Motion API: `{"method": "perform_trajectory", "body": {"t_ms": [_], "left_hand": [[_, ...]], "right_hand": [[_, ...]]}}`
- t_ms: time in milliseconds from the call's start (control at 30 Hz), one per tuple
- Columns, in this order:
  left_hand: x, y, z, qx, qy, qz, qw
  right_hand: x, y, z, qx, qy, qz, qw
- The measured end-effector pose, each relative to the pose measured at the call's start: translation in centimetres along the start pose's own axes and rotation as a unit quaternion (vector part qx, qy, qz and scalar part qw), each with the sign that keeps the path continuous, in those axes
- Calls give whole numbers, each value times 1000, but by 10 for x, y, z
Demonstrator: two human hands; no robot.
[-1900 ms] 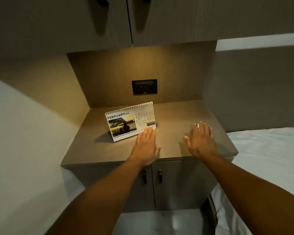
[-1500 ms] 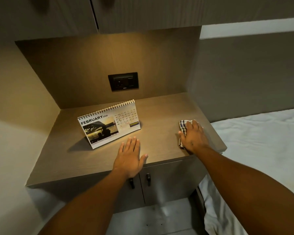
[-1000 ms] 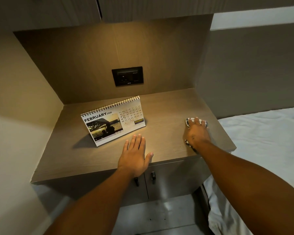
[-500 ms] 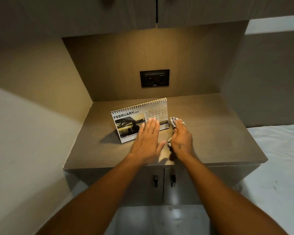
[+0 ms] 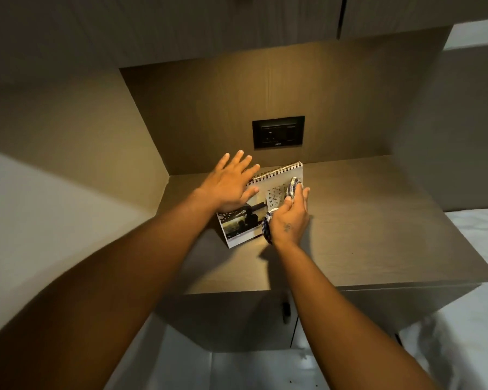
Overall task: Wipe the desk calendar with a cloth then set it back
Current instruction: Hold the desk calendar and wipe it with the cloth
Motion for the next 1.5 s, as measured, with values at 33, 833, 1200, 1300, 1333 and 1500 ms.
{"method": "perform_trajectory", "body": {"t_ms": [33,833,1200,1300,1333,1500], "left_hand": [[0,-3,2,-3,12,13,1000],[-1,-11,14,-14,116,13,993],[-3,-11,15,-6,120,20,993],[-3,-11,16,-10,123,17,992],[-2,-12,16,-11,122,20,992],[3,-10,12,-18,144,26,989]], "right_hand": [[0,-2,3,3,-3,-1,1000],[-1,-19,30,40,-6,-9,999],[3,35,61,8,-14,3,1000],[3,-1,40,47,-41,13,998],[3,-9,35,56,-39,14,998],[9,16,51,33,-30,-5,999]]}}
Point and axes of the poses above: each hand's wrist, its own y-axis away from the middle knuckle, its own z-axis out of the palm, x = y × z, the point moved 9 cm from there along -y, towards the middle knuckle, and after that the axes turned 3 degrees about y, right-handed, at the moved point
